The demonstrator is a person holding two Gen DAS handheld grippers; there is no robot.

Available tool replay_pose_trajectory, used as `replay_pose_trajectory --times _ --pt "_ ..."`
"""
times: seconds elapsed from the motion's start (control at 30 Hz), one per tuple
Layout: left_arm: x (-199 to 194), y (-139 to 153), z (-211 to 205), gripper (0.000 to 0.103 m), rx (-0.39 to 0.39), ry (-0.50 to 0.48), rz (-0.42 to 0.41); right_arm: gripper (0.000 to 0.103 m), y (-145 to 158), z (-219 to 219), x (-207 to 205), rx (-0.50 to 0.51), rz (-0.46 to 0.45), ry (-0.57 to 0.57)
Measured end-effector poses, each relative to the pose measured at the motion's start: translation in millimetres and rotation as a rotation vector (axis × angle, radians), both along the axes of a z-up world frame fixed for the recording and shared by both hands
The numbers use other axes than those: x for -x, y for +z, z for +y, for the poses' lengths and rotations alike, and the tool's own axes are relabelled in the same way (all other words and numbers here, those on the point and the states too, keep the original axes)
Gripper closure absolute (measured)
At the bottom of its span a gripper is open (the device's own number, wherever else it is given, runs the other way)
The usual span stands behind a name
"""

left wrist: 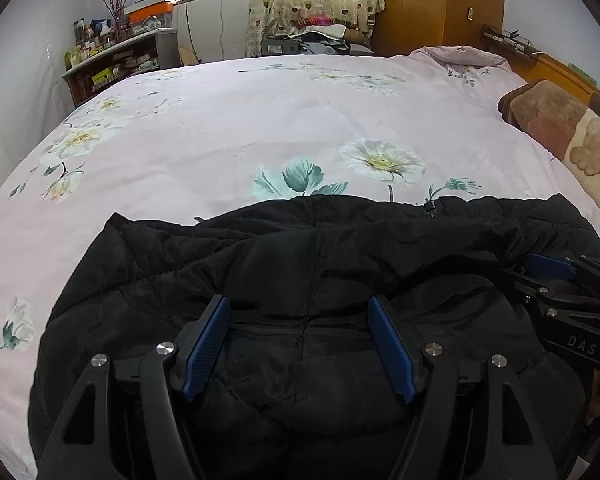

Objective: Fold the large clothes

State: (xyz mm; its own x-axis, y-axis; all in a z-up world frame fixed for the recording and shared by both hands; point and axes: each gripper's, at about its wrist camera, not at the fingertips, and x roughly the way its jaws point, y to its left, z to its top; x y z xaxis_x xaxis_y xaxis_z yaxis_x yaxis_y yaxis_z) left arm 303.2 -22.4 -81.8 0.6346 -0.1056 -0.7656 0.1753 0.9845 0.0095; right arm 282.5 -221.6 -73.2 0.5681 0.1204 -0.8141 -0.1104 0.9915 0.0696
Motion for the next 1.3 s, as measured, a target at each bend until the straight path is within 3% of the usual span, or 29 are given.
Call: replay_pose_trajectory --times 0.17,0.37,0.47,0.57,1.0,1.17,1.3 --pt "16.8 29.3 4.5 0.030 -0.016 -0.013 -0.008 0.046 34.1 -12.0 21.4 -0.051 -0.034 -0.017" --pt "51.4 58.9 30.3 0.030 -0.069 0.009 -0.095 0.046 65.9 -52.8 71.8 -0.039 -0.111 -0.093" --pt "57.2 53.0 49.3 0.030 -0.082 0.049 -0.090 0.046 56.5 -78.3 87.2 -0.001 -0.097 -0.143" --pt "47.2 29.9 59.7 0.030 -0.057 0.080 -0.017 0.046 29.9 -102.0 88.3 0.025 -0.025 -0.209" --pt "40.2 12.8 54.9 0.029 -0.034 0.070 -0.019 0.046 10.4 -105.8 81.0 0.033 0.008 -0.217" --pt "46.3 29.1 61.8 0.032 -0.020 0.067 -0.009 0.046 26.0 -104.1 83.3 0.049 0.010 -0.223" --pt "70.5 54.6 95.8 0.032 0.029 0.105 -0.092 0.046 58.2 -112.2 112.4 0.008 -0.081 -0.229"
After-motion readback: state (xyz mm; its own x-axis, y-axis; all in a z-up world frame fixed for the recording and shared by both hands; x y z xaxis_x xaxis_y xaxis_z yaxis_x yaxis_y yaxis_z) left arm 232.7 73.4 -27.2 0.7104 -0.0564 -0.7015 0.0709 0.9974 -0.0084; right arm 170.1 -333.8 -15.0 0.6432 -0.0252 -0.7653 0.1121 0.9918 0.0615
